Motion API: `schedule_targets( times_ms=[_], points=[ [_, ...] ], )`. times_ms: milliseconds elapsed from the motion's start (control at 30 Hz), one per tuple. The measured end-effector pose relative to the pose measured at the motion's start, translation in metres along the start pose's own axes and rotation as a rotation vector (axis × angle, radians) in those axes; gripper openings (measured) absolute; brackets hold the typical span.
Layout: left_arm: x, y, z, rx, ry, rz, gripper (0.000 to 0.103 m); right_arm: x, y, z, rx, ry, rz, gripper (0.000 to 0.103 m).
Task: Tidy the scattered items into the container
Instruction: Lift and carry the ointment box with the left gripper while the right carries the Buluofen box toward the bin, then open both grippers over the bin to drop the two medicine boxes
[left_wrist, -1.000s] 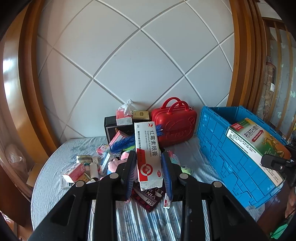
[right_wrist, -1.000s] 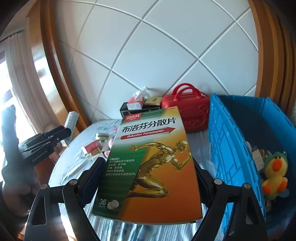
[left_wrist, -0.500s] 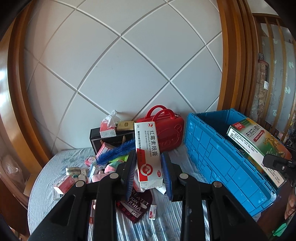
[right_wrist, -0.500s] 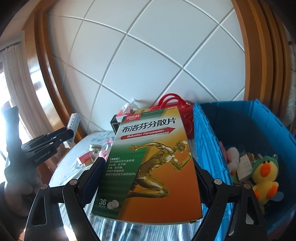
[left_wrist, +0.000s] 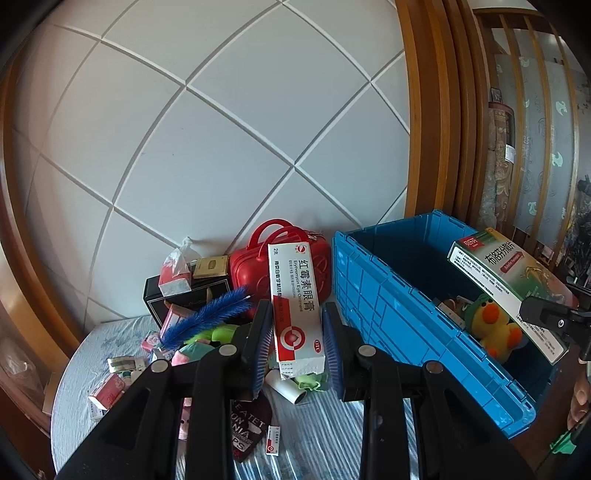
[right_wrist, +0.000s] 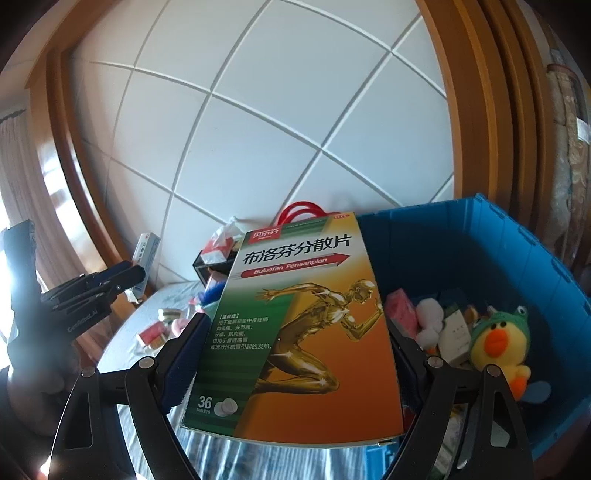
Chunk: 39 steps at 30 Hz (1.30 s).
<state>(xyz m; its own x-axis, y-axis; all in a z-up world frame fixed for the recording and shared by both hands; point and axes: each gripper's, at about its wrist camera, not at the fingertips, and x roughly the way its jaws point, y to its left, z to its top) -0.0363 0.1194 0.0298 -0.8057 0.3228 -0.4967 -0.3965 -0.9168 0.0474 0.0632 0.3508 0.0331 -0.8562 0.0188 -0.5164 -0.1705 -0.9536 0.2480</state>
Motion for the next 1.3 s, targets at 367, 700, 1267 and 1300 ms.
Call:
schedule_targets(
  times_ms=[367,700,1267,1300],
  points=[
    [0.03,-0.051,0.026,0.057,-0.009,-0.063,0.027,-0.006,-0.057,0.004,0.066,-0.018,-0.057,0.087],
    [0.069,-0.107,0.056,0.125,-0.013,-0.133,0.027,-0.005,-0.103,0.008,0.119,-0.03,-0.105,0.087],
    [0.138,-0.207,0.105,0.251,-0.037,-0.261,0.027,0.001,-0.188,0.006,0.233,-0.025,-0.202,0.087],
    [0.141,-0.211,0.107,0.253,-0.036,-0.268,0.027,0.0,-0.192,0.005,0.239,-0.024,-0.208,0.087]
  ],
)
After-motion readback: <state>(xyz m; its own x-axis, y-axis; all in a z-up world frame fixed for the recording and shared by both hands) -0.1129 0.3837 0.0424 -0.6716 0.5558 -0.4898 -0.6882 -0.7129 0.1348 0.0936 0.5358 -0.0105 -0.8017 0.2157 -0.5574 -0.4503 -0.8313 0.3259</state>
